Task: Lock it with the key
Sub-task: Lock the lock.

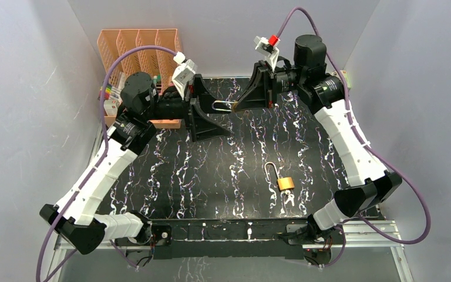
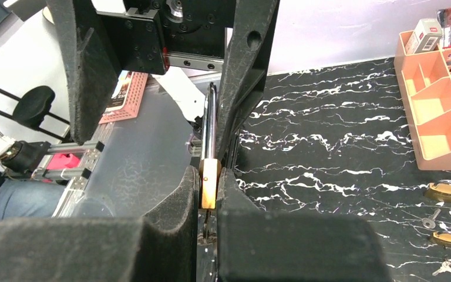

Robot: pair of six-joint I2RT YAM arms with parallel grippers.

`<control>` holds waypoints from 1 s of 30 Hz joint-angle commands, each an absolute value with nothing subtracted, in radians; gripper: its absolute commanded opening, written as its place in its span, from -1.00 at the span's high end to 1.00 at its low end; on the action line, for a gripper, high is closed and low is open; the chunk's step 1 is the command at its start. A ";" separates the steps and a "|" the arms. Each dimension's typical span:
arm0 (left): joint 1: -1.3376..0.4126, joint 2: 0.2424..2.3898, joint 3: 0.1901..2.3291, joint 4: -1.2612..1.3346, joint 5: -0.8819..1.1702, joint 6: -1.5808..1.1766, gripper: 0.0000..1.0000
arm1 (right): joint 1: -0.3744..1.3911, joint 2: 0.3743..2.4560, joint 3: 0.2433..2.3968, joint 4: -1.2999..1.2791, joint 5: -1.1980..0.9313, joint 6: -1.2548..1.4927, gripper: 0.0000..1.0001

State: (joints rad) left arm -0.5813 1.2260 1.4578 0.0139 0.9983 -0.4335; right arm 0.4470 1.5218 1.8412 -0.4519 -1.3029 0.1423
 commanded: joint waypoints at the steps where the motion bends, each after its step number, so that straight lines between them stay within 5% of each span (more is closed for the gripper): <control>1: -0.495 1.168 1.484 -0.087 1.127 -0.411 -0.97 | 0.446 1.508 1.920 -0.512 -1.287 0.062 1.00; 11: -0.363 1.159 1.482 -0.156 1.137 -0.371 -0.92 | 0.434 1.501 1.912 -0.555 -1.299 0.042 1.00; 17: -0.346 1.175 1.398 0.198 1.200 -0.627 -0.47 | 0.435 1.509 1.913 -0.569 -1.295 0.028 1.00; 30: -0.347 1.202 1.348 0.425 1.189 -0.786 -0.20 | 0.442 1.523 1.892 -0.519 -1.292 0.056 1.00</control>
